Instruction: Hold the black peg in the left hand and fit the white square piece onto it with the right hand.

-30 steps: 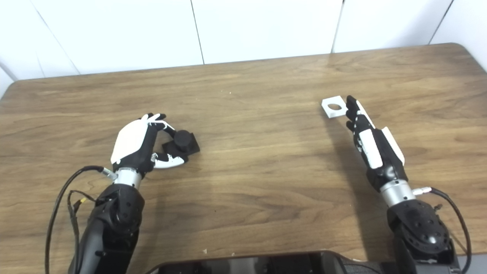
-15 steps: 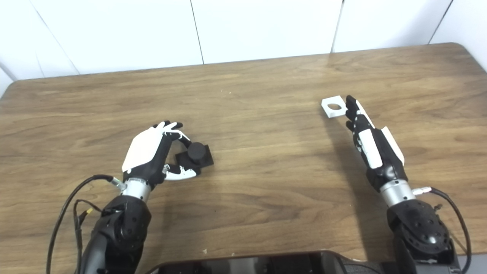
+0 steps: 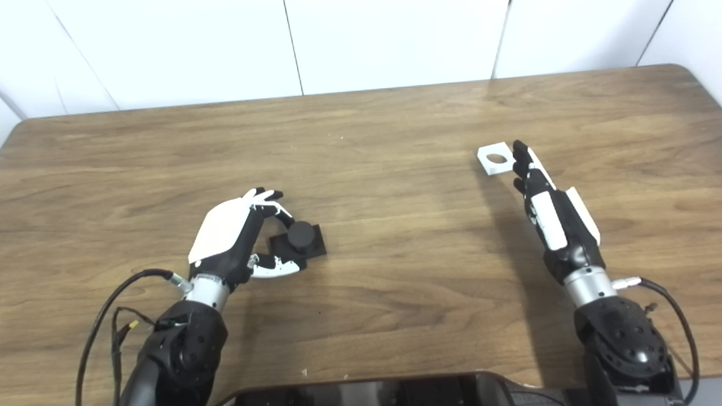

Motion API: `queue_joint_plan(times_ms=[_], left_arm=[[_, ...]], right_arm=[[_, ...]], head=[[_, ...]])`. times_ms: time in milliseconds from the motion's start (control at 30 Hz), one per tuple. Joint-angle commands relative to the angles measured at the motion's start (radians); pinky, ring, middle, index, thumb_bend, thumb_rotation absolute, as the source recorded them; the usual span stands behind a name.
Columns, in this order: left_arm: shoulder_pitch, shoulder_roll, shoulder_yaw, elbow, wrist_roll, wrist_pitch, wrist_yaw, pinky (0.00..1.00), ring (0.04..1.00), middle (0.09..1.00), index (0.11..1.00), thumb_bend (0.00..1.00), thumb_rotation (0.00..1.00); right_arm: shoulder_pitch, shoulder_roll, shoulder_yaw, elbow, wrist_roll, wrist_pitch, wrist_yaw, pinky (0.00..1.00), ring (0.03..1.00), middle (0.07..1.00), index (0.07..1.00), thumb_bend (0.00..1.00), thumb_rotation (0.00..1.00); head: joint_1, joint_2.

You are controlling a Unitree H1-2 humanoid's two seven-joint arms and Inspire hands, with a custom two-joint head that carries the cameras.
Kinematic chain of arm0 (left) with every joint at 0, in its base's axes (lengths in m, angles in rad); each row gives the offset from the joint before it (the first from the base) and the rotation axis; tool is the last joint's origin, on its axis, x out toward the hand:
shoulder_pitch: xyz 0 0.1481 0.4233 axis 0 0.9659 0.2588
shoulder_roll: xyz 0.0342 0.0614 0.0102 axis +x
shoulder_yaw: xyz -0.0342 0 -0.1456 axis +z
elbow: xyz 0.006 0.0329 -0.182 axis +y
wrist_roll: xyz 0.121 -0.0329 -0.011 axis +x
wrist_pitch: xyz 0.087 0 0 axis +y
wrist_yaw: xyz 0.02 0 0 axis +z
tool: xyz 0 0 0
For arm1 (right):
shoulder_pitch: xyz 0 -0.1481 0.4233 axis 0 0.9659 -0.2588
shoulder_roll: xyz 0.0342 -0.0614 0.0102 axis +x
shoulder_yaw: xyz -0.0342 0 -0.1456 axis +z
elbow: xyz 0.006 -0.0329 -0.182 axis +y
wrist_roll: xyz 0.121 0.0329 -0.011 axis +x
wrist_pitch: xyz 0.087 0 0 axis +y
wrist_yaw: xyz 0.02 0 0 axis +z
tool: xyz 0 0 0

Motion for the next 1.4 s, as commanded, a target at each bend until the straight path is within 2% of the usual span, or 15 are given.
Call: queue_joint_plan(times_ms=[0, 133, 333, 433, 1000, 1367], left_arm=[[0.000, -0.005, -0.015, -0.016, -0.001, -0.024, -0.006, 0.94, 0.963, 0.889, 0.492, 0.51, 0.08], [0.009, -0.010, -0.019, -0.037, -0.036, -0.022, -0.035, 0.95, 0.974, 0.900, 0.492, 0.51, 0.08], [0.022, -0.013, -0.034, -0.068, -0.077, -0.009, -0.095, 0.87, 0.972, 0.904, 0.492, 0.50, 0.08], [0.030, -0.018, -0.041, -0.079, -0.074, 0.002, -0.117, 0.87, 0.972, 0.901, 0.493, 0.50, 0.08], [0.027, -0.024, -0.051, -0.064, -0.071, -0.009, -0.116, 0.88, 0.977, 0.903, 0.492, 0.50, 0.08], [0.025, -0.017, -0.051, -0.069, -0.062, -0.002, -0.139, 0.90, 0.987, 0.909, 0.492, 0.50, 0.08]], right_arm=[[-0.018, 0.000, -0.004, -0.038, 0.001, -0.018, -0.008, 1.00, 1.000, 1.000, 0.975, 0.75, 1.00], [-0.019, -0.002, -0.003, -0.035, -0.001, -0.024, -0.006, 1.00, 1.000, 1.000, 0.977, 0.74, 1.00], [-0.020, -0.006, 0.002, -0.036, -0.012, -0.025, -0.004, 1.00, 1.000, 1.000, 0.984, 0.75, 1.00], [-0.018, -0.006, 0.002, -0.043, -0.014, -0.018, -0.006, 1.00, 1.000, 1.000, 0.981, 0.75, 1.00], [-0.024, -0.012, 0.006, -0.040, -0.027, -0.019, 0.000, 1.00, 1.000, 1.000, 0.976, 0.74, 1.00], [-0.089, -0.025, 0.007, -0.068, -0.073, 0.043, -0.014, 1.00, 1.000, 1.000, 0.958, 0.73, 0.92]], head=[[-0.009, 0.005], [-0.014, 0.007], [-0.018, 0.010], [-0.018, 0.012], [-0.018, 0.017], [-0.020, 0.020]])
